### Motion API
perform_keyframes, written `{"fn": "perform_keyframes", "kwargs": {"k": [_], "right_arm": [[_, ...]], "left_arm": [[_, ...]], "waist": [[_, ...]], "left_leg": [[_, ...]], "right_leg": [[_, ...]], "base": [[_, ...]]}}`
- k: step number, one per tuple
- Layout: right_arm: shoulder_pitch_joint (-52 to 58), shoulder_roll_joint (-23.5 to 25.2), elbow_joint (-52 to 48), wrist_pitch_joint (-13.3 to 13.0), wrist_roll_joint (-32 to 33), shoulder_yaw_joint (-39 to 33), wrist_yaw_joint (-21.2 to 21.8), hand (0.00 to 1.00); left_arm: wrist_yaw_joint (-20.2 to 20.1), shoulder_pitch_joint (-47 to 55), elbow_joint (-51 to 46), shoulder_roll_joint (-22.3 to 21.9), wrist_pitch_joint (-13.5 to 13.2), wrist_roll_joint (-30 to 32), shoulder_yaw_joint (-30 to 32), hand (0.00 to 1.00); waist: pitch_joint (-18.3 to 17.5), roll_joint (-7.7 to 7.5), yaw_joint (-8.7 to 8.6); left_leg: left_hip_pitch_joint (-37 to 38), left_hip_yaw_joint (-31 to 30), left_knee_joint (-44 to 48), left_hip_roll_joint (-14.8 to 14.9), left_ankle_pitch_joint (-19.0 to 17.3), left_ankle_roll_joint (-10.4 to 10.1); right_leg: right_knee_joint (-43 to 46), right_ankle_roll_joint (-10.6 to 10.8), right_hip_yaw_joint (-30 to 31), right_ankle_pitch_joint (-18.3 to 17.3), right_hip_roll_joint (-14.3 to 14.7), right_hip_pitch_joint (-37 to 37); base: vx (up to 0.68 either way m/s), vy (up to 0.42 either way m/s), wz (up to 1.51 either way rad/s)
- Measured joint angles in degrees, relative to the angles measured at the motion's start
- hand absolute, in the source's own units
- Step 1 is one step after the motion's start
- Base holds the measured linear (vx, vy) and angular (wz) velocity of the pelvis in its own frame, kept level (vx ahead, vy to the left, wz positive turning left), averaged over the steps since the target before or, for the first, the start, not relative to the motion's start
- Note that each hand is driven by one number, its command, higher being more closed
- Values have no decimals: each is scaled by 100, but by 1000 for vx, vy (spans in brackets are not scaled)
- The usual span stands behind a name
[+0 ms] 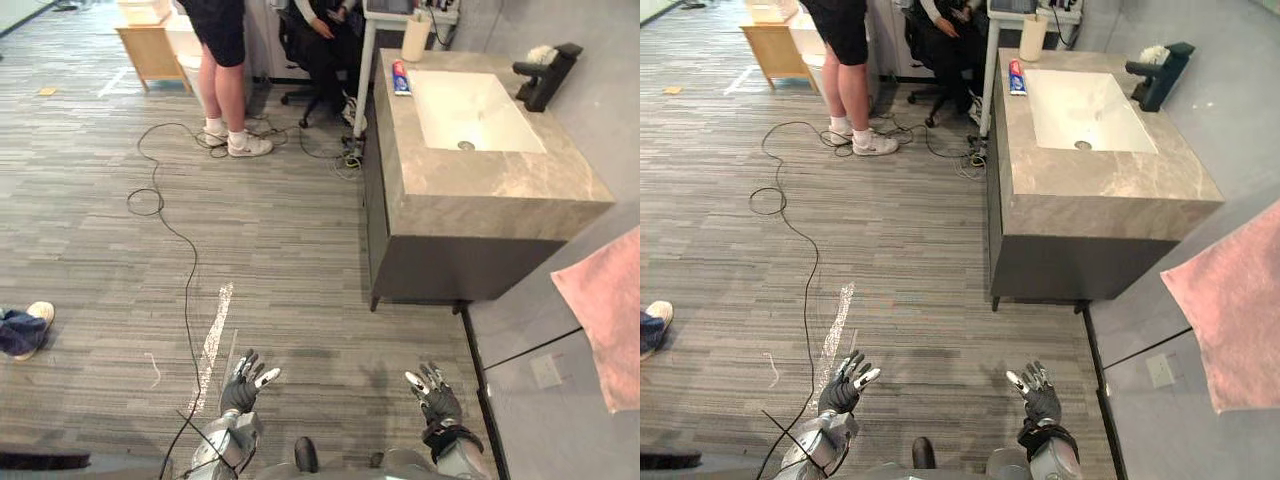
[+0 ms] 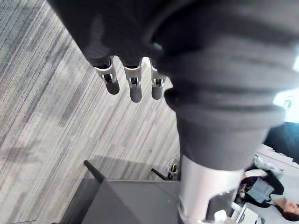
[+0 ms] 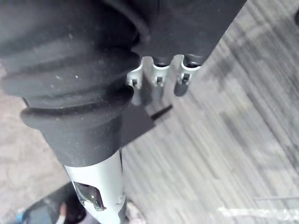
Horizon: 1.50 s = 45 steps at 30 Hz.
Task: Organize washtable
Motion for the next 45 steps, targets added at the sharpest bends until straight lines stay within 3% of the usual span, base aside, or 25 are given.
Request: {"fn": "perform_keyframes", "kwargs": {"k": [3,8,15,17,19,20,22,24,26,28,29,30,31,33,34,35,36,37,38,39,40,41,42,43,45], "right_arm": [[59,-76,2,-32,-220,7,-12,0],[-52,-132,154,-55,-322,176,-22,0],[-415,-118,248,-53,-605,572,-20,0],[-464,-109,246,-57,-629,600,-15,0],[-326,-96,157,-29,-264,598,-3,0],[-222,-34,86,-29,80,598,-4,0],[-31,84,76,1,473,596,-7,0],[106,149,-44,3,636,596,-16,0],[216,154,-71,-7,679,510,-27,0],[267,205,-90,2,682,315,-105,0],[286,211,-123,2,677,256,-134,0],[287,210,-127,3,674,234,-138,0],[336,208,-180,9,668,191,-149,0],[521,190,-455,39,622,169,-162,0],[539,200,-483,40,574,138,-166,0],[378,139,-486,40,527,28,-210,0],[180,72,-515,41,502,-13,-248,0],[129,0,-539,39,507,-5,-245,0],[200,75,-628,32,541,9,-267,0],[233,15,-668,10,592,-56,-343,0],[171,25,-666,7,602,-37,-372,0],[-16,113,-665,-17,658,63,-392,0],[-67,152,-682,-44,706,126,-400,0],[-149,199,-756,-100,715,238,-393,0],[-239,202,-754,-116,680,352,-388,0]], "left_arm": [[2,56,-1,-118,-16,-58,6,0],[8,76,2,-90,-44,-58,42,0],[209,167,-13,-52,-77,-152,541,0],[238,255,-121,-51,-93,-165,540,0],[235,411,-341,-113,-92,-163,525,0],[234,455,-434,-108,-94,-164,469,0],[247,394,-437,-41,-94,-166,463,0],[252,363,-435,33,-95,-166,396,0],[253,180,-432,92,-94,-168,141,0],[259,-228,-422,97,-107,-170,-60,0],[260,-421,-399,91,-130,-167,-219,0],[258,-462,-393,91,-132,-167,-288,0],[256,-515,-395,79,-141,-167,-474,0],[239,-499,-341,8,-141,-168,-759,0],[237,-503,-252,-64,-137,-169,-875,0],[222,-495,-227,-207,-125,-174,-948,0],[223,-634,-184,-408,-132,-177,-874,0],[230,-669,-129,-470,-136,-211,-805,0],[208,-445,-179,-340,-138,-294,-809,0],[248,-350,-140,-410,-141,-296,-631,0],[256,-300,-153,-389,-144,-295,-518,0],[344,-95,-154,-266,-123,-322,-214,0],[364,-21,-169,-259,-123,-373,-116,0],[394,142,-197,-241,-122,-408,75,0],[414,291,-201,-221,-104,-411,147,0]], "waist": [[-79,49,11],[-116,-12,59],[-106,-151,349],[-84,-165,388],[14,-145,406],[81,-110,344],[126,-181,291],[154,-220,181],[169,-191,96],[228,-278,-25],[257,-335,-110],[255,-321,-153],[232,-256,-238],[101,-78,-425],[45,107,-540],[47,382,-635],[196,352,-690],[312,349,-697],[232,366,-679],[253,699,-524],[250,711,-406],[262,538,-249],[262,460,-203],[306,300,-9],[347,154,110]], "left_leg": [[-17,-158,-3,86,29,-43],[-207,-391,-3,82,75,-82],[-296,-685,34,-205,37,17],[-216,-793,19,-304,-132,184],[138,-766,11,-321,-405,387],[257,-872,200,-334,-471,481],[267,-1109,635,-285,-787,716],[269,-1237,967,-263,-1077,752],[320,-1376,1223,-270,-1395,762],[690,-1599,1069,-448,-1609,771],[1071,-1708,885,-616,-1797,698],[1204,-1766,859,-639,-1889,705],[1455,-1871,860,-634,-2119,642],[1723,-2001,1083,-461,-2440,200],[1635,-1883,1484,-325,-2533,-60],[1322,-1631,2193,-192,-2346,-586],[1074,-1227,3020,-297,-1644,-1475],[955,-915,3628,-273,-1180,-1656],[320,-243,5551,152,-446,-1688],[-177,332,7146,913,-616,-1404],[-396,586,7595,1149,-770,-1152],[-918,1134,7884,1535,-1235,-401],[-1130,1236,7804,1656,-1370,-197],[-1563,1222,7269,1903,-1552,63],[-1873,863,6273,1901,-1592,38]], "right_leg": [[-114,-38,-172,24,87,66],[-330,5,-480,83,100,151],[-426,112,-791,131,-148,290],[-54,224,-807,61,-288,282],[1611,153,-619,59,-481,-180],[2784,-11,-332,53,-500,-706],[3310,-81,-171,-382,-265,-1152],[2949,-106,-251,-431,-87,-1537],[1972,18,-375,-304,95,-1909],[233,222,-639,510,172,-2077],[-165,68,-858,861,142,-2173],[-202,-44,-923,942,152,-2181],[-174,-319,-1021,1107,200,-2190],[1,-911,-1049,1608,365,-2124],[107,-945,-1203,1844,378,-2006],[286,-1003,-1327,1616,423,-1930],[1106,-1210,-1442,1199,201,-2002],[1421,-1310,-1537,932,132,-1948],[441,-1043,-1387,977,422,-1244],[161,-943,-1114,741,918,-672],[52,-965,-927,677,1040,-452],[-208,-969,-338,611,1124,20],[-338,-967,-106,612,1108,209],[-548,-906,469,575,986,582],[-506,-683,989,332,774,809]], "base": [[-88,-108,25],[-3,-32,30],[89,53,28],[79,111,29],[146,134,43],[235,88,66],[240,80,63],[197,82,35],[319,73,37],[614,42,47],[645,2,39],[642,-28,39],[669,-72,51],[694,-80,66],[854,-65,61],[1007,-96,46],[955,-126,20],[591,-139,0],[460,-151,-43],[462,-82,-79],[574,5,-162],[505,81,-156],[761,136,-218],[614,153,-171],[591,342,-168]]}}
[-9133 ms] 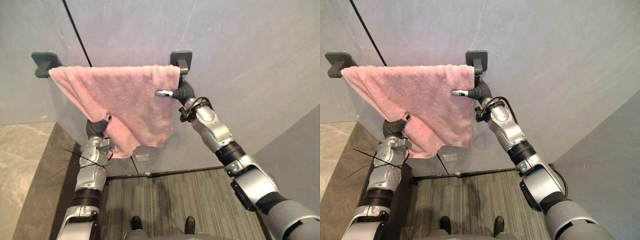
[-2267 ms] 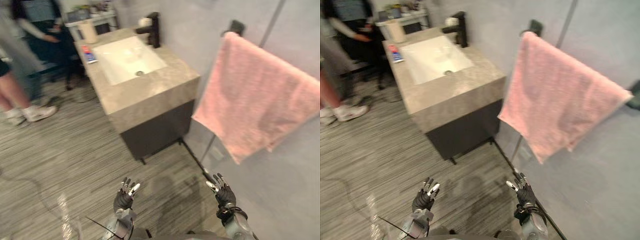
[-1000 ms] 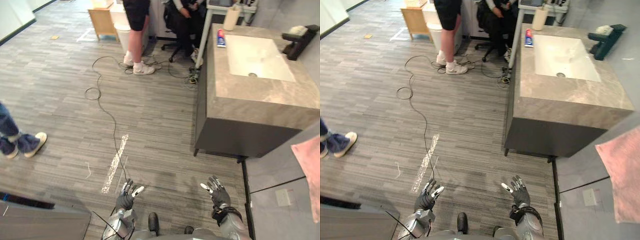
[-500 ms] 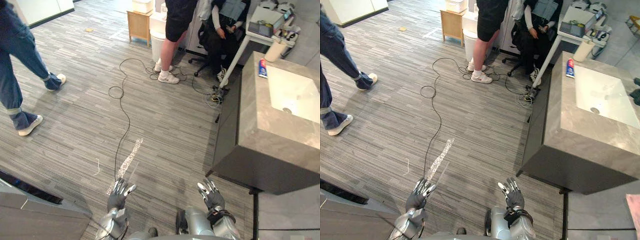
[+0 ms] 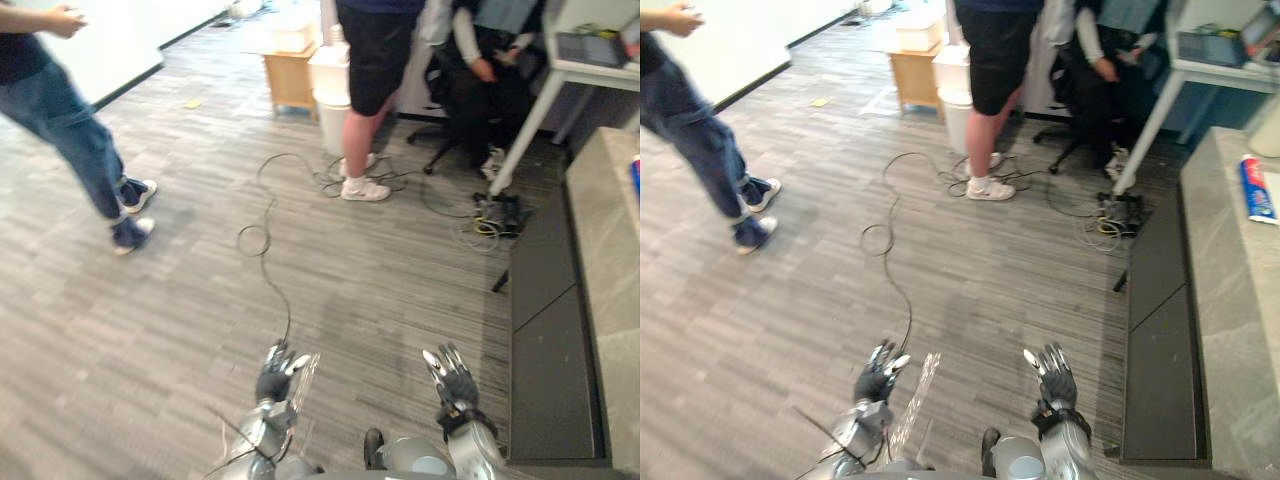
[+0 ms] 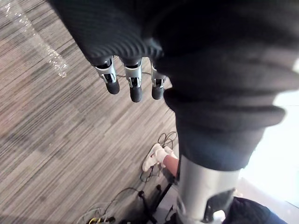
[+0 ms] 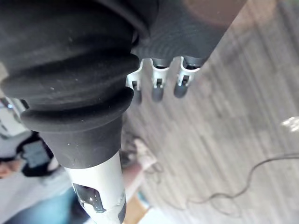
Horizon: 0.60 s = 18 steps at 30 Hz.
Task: Organize washtable
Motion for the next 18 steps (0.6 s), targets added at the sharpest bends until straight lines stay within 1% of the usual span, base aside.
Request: {"fn": "perform_keyframes", "kwargs": {"k": [1,2,3,4,5,6,7,8,9,10,11,12,14,15,16,17,18], "right_arm": [[21,-31,10,-15,-67,12,0,0],[21,-60,16,-16,-132,16,1,0],[33,-152,28,-22,-215,11,-1,0],[49,-285,30,-21,-258,12,-3,0],[19,-327,133,-5,-282,17,-7,0],[-30,-251,276,2,-312,23,-7,0],[-35,-64,369,37,-345,187,5,0],[-72,-63,346,31,-394,376,30,0],[-135,-50,392,14,-429,440,50,0],[-247,-57,500,3,-445,522,95,0],[-344,-45,620,5,-489,523,143,0],[-522,-53,707,5,-535,524,154,0],[-612,-43,707,5,-539,524,153,0],[-626,-27,694,-6,-505,519,154,0],[-536,18,692,-5,-463,519,157,0],[-450,37,687,-5,-435,521,164,0],[-335,44,683,-8,-447,503,178,0]], "left_arm": [[6,76,-15,-10,18,1,-63,0],[4,108,-56,-37,19,4,-80,0],[-3,112,-90,-101,20,4,-80,0],[-5,123,-114,-214,17,4,-37,0],[-4,133,-83,-293,30,3,14,0],[14,132,-112,-249,22,0,115,0],[50,175,-236,-123,-8,-7,235,0],[46,367,-461,-142,-13,-8,259,0],[38,470,-564,-139,-9,-9,261,0],[20,607,-652,-130,-8,-12,280,0],[-41,574,-666,-76,-6,-57,266,0],[-73,462,-664,-39,11,-95,247,0],[-73,417,-656,8,12,-94,202,0],[-74,357,-657,139,14,-91,81,0],[-75,248,-673,256,16,-89,26,0],[-75,238,-679,275,15,-86,25,0],[-77,243,-674,283,18,-39,19,0]], "waist": [[1,-85,63],[-8,-90,64],[-25,-44,25],[-114,152,-2],[-164,114,1],[-216,-22,62],[-244,-141,92],[-379,-225,207],[-400,-179,260],[-499,-212,281],[-588,-344,233],[-614,-379,268],[-609,-357,278],[-589,-302,185],[-586,-299,117],[-576,-283,105],[-547,-206,99]], "left_leg": [[-89,-482,-1103,-120,25,-42],[-73,-756,-1712,-190,49,-81],[-38,-1415,-3044,-339,185,-303],[105,-2182,-4267,-387,288,-565],[223,-2238,-4278,-496,947,-1449],[238,-2125,-4099,-590,953,-1379],[168,-2204,-3528,-729,310,-1408],[216,-2816,-2849,-1126,-139,-1159],[204,-2880,-2506,-1205,-395,-1037],[223,-3037,-2206,-1342,-638,-1042],[222,-2813,-1939,-1445,-767,-952],[410,-2364,-1990,-1518,-858,-788],[735,-2017,-2365,-1511,-902,-685],[1060,-1703,-2767,-1501,-934,-496],[1430,-1320,-3130,-1502,-907,-359],[1624,-1151,-3312,-1506,-885,-320],[2074,-751,-3732,-1518,-850,-256]], "right_leg": [[75,138,329,-282,-202,84],[145,240,476,-426,-296,91],[291,466,769,-744,-468,115],[413,704,1049,-1039,-542,120],[448,836,1355,-1239,-695,156],[595,925,1569,-1281,-780,81],[1210,917,1877,-1264,-557,-180],[1532,721,2028,-1081,-414,-331],[1544,672,2193,-1046,-422,-324],[1554,672,2368,-1046,-530,-337],[1721,640,2431,-1006,-725,-482],[2345,553,2435,-652,-785,-908],[2969,708,2347,-198,-810,-1343],[3696,904,2031,23,-764,-1768],[4200,892,1535,172,-702,-2118],[4220,777,1197,323,-715,-2212],[4427,399,445,407,-893,-2387]], "base": [[459,450,-135],[444,538,-128],[474,625,-114],[615,799,-124],[535,671,-116],[546,557,-128],[534,441,-171],[509,452,-181],[461,462,-173],[391,422,-136],[416,451,-166],[287,361,-154],[166,290,-129],[153,300,-123],[178,334,-115],[172,312,-140],[173,301,-169]]}}
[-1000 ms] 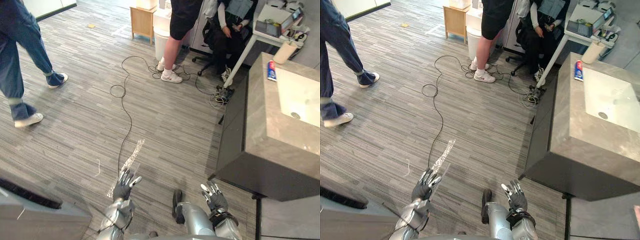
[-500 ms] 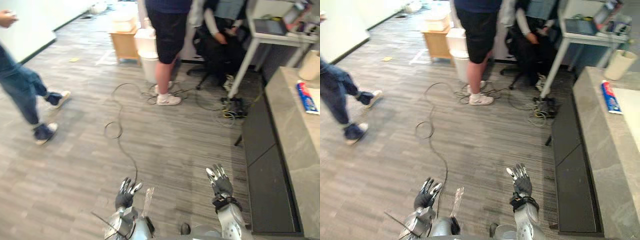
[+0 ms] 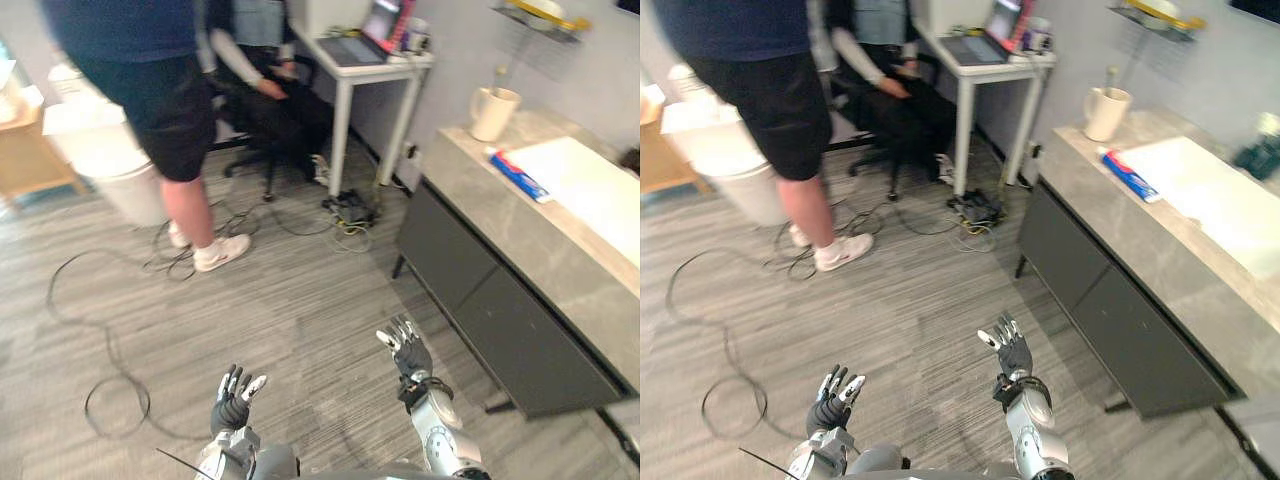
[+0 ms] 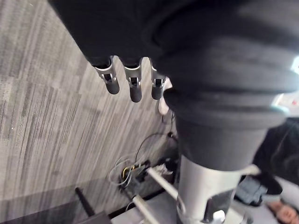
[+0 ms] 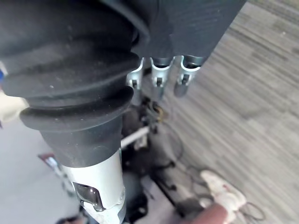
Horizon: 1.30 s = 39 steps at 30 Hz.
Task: Organize washtable
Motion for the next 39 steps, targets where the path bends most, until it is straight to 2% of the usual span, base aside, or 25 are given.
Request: {"fn": "perform_keyframes", "kwargs": {"k": [1,4,7,8,9,10,12,13,14,15,17,19,20,21,23,26,28,30,33,34,35,36,37,38,39], "right_arm": [[191,-9,-1,0,-12,-80,43,0],[548,-61,-5,23,-59,-488,79,0],[691,-222,-6,35,-68,-760,68,0],[719,-309,-6,31,-109,-762,74,0],[738,-334,-14,23,-112,-763,76,0],[810,-332,-15,4,-115,-776,79,0],[738,-341,-42,27,-122,-932,75,0],[765,-344,-78,25,-108,-1036,75,0],[775,-349,-79,37,-101,-1090,77,0],[773,-350,-89,36,-89,-1091,72,0],[782,-321,-491,-30,34,-941,15,0],[659,-396,-847,-212,150,-740,10,0],[602,-398,-1074,-284,226,-638,47,0],[572,-437,-1251,-339,326,-449,104,0],[500,-559,-1407,-367,482,-60,309,0],[440,-630,-1528,-374,633,307,622,0],[415,-674,-1528,-373,699,436,829,0],[418,-730,-1524,-374,696,432,848,0],[506,-847,-1481,-373,663,404,850,0],[561,-880,-1435,-376,616,383,854,0],[572,-829,-1175,-344,501,365,845,0],[626,-624,-978,-310,428,365,843,0],[686,-504,-973,-264,391,367,845,0],[783,-295,-976,-231,287,355,854,0],[813,-253,-975,-227,252,318,855,0]], "left_arm": [[-6,5,-11,13,0,62,-41,0],[-127,-170,-160,159,3,193,-230,0],[-243,-383,-208,148,68,307,-432,0],[-251,-438,-257,86,76,346,-485,0],[-254,-439,-287,77,78,350,-503,0],[-259,-423,-334,67,78,350,-556,0],[-266,-495,-288,-76,106,344,-743,0],[-363,-578,-285,-118,109,344,-906,0],[-433,-640,-259,-162,110,336,-1008,0],[-456,-659,-240,-197,105,332,-1025,0],[-471,-619,-193,-274,83,275,-1064,0],[-464,-560,-179,-271,53,268,-1059,0],[-458,-503,-163,-272,32,268,-1039,0],[-456,-479,-122,-274,20,269,-1012,0],[-456,-337,-106,-305,17,268,-885,0],[-451,-228,-115,-328,11,269,-706,0],[-452,-229,-222,-330,-31,269,-653,0],[-452,-274,-249,-330,-54,269,-645,0],[-454,-376,-255,-335,-125,271,-657,0],[-453,-375,-255,-345,-165,271,-675,0],[-448,-370,-245,-311,-171,271,-703,0],[-445,-391,-223,-117,-175,270,-696,0],[-444,-400,-220,-13,-177,268,-701,0],[-437,-385,-207,122,-172,243,-744,0],[-437,-397,-207,136,-173,204,-811,0]], "waist": [[-15,111,-35],[29,214,-271],[154,269,-521],[152,255,-514],[146,195,-505],[81,56,-482],[125,386,-487],[157,550,-530],[193,627,-482],[207,627,-470],[278,571,-337],[336,460,-307],[346,399,-242],[345,369,-116],[366,328,31],[367,317,124],[359,252,117],[349,207,114],[286,229,107],[210,349,94],[108,237,61],[35,-42,24],[5,-131,24],[-57,-246,-31],[-57,-241,-29]], "left_leg": [[364,336,-349,-1,22,44],[730,759,-867,-2,34,59],[1082,1034,-984,0,-44,-83],[1257,1298,-1035,-80,-136,-244],[1346,1383,-1099,-168,-144,-259],[1542,1426,-1205,-390,-205,-354],[1555,1406,-1079,-194,-235,-428],[1260,1383,-403,0,-231,-436],[790,1364,873,312,-65,-623],[559,1260,1549,478,136,-711],[-2,895,3396,944,188,-752],[-488,766,4080,1109,171,-709],[-772,767,4179,1255,140,-648],[-983,713,4112,1392,43,-471],[-1200,422,3676,1499,-9,-378],[-1232,-154,2378,1516,-9,-379],[-1206,-604,1340,1509,37,-460],[-1191,-773,957,1511,129,-564],[-1077,-770,265,1516,1100,-362],[-1064,-782,152,1508,1465,-548],[-906,-734,119,1339,1067,-1039],[-881,-555,60,1044,861,-925],[-902,-474,93,929,825,-861],[-982,-379,278,798,654,-712],[-983,-335,319,784,604,-670]], "right_leg": [[325,-145,-625,-284,-175,-234],[336,-95,-1708,-1044,-145,-762],[-645,-101,-2631,-1138,-94,-802],[-1560,-353,-3507,-816,-106,-694],[-1983,-529,-3922,-486,-155,-575],[-2414,-1357,-4514,-251,-243,-471],[-2261,-1160,-4455,-444,-57,-511],[-2357,-948,-4409,-578,94,-464],[-2648,-939,-4297,-579,327,-259],[-2783,-973,-4218,-558,444,-109],[-3187,-988,-3933,-604,780,577],[-3491,-999,-3633,-618,845,1012],[-3646,-902,-3396,-618,859,1233],[-3726,-818,-3121,-631,866,1361],[-3756,-723,-2723,-658,856,1484],[-3687,-540,-2268,-735,732,1595],[-3511,-305,-1973,-861,498,1611],[-3364,-108,-1824,-966,298,1618],[-3118,406,-1540,-1146,-72,1612],[-3076,615,-1458,-1217,-122,1601],[-3048,852,-1355,-1264,-350,1593],[-3154,1032,-1284,-1204,-647,1568],[-3287,1121,-1268,-1100,-769,1583],[-3680,1239,-1249,-669,-894,1744],[-3735,1245,-1209,-473,-908,1741]], "base": [[140,234,-169],[172,134,-110],[309,38,-66],[345,16,-75],[475,-8,-95],[424,-10,-84],[392,-48,-63],[400,-115,-48],[393,-125,-47],[411,-98,-66],[442,-66,-81],[317,-21,-77],[279,12,-87],[276,28,-106],[267,88,-104],[284,181,-80],[232,262,-55],[184,349,-35],[161,486,-31],[148,585,-25],[147,704,-20],[104,559,-15],[125,559,-15],[96,341,-23],[74,514,-31]]}}
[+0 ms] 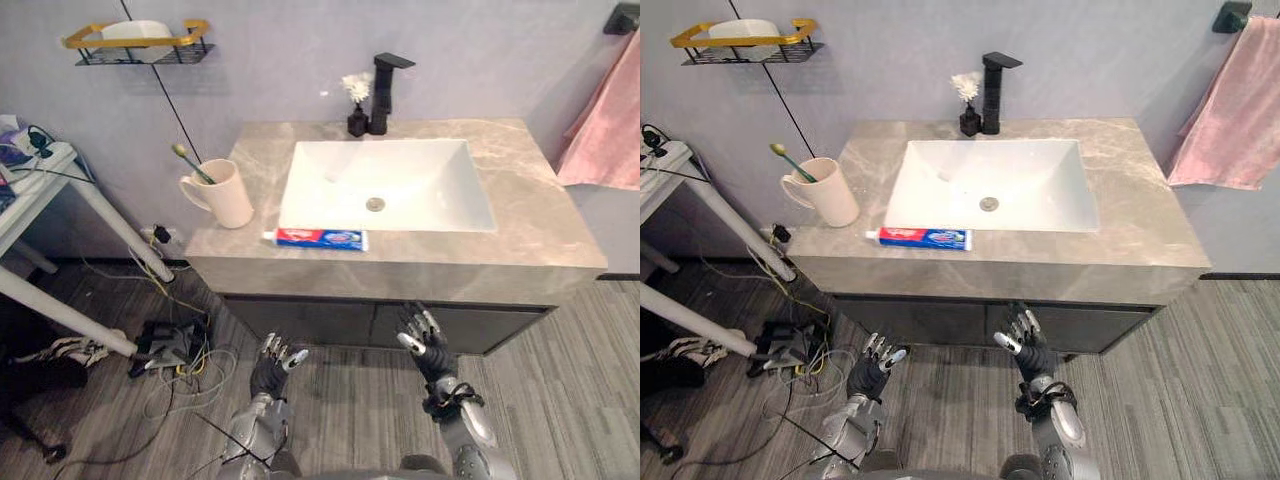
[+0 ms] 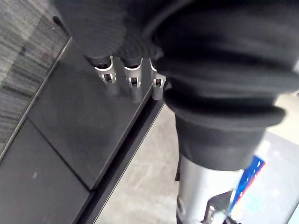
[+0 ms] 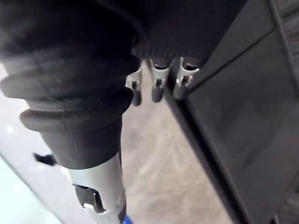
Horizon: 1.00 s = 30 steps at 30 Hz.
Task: Organize washtable
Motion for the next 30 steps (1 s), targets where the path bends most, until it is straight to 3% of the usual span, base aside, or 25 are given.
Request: {"fn": "perform_keyframes", "kwargs": {"k": [2,4,5,6,9,10,12,16,23,25,26,30], "right_arm": [[113,155,0,4,-135,-413,-45,0],[165,160,7,3,-188,-558,-109,0],[155,157,40,1,-185,-560,-154,0],[163,160,83,-3,-180,-557,-157,0],[265,156,123,1,-181,-500,-148,0],[247,132,137,1,-181,-498,-148,0],[193,15,244,-7,-181,-509,-144,0],[-97,-145,566,0,-192,-543,-147,0],[127,-170,1080,57,-384,-947,-327,0],[161,-193,1147,107,-483,-987,-394,0],[126,-64,1568,225,-634,-951,-401,0],[126,-70,1568,224,-633,-961,-401,0]], "left_arm": [[-29,-94,6,3,6,-28,-379,0],[-61,-113,6,-4,5,-28,-512,0],[-60,-89,7,-27,6,-29,-518,0],[-61,-75,7,8,10,-26,-522,0],[-56,-68,-3,78,11,-25,-483,0],[-57,-43,-26,79,11,-23,-461,0],[-58,1,-59,33,13,28,-416,0],[-55,166,-115,-139,10,82,24,0],[-63,564,-23,-254,20,216,237,0],[-64,578,194,-245,56,251,284,0],[-74,640,590,-140,180,258,338,0],[-73,635,589,-141,179,258,340,0]], "waist": [[28,96,-18],[26,152,-4],[30,237,1],[36,272,-24],[44,299,-70],[50,307,-57],[35,258,10],[58,380,125],[9,243,148],[-11,223,145],[-171,194,136],[-188,227,140]], "left_leg": [[134,193,-222,-177,-44,146],[278,375,-505,-277,36,280],[359,516,-738,-313,110,402],[480,569,-978,-378,207,547],[645,561,-1267,-486,359,692],[678,501,-1276,-539,362,695],[748,439,-1283,-715,362,697],[804,520,-1482,-694,452,591],[1153,369,-2115,-612,789,448],[1193,349,-2235,-633,876,474],[1373,211,-2818,-890,1297,624],[1371,209,-2817,-887,1297,624]], "right_leg": [[177,-151,221,784,-116,-232],[508,-376,387,1266,-167,-572],[766,-761,343,1665,-169,-899],[1119,-986,197,1578,-154,-1188],[1482,-700,120,496,304,-1259],[1269,-722,-122,236,519,-1125],[361,-821,-575,159,613,-618],[-446,-762,-547,198,718,-285],[-928,-791,-735,325,906,90],[-996,-779,-752,371,905,121],[-1617,-662,-866,789,821,376],[-1616,-663,-869,790,823,376]], "base": [[-23,466,-29],[-27,307,-39],[23,397,-58],[23,325,-49],[69,153,11],[69,43,31],[83,-8,24],[27,-45,-6],[-15,-76,9],[-32,-7,5],[0,0,0],[0,0,0]]}}
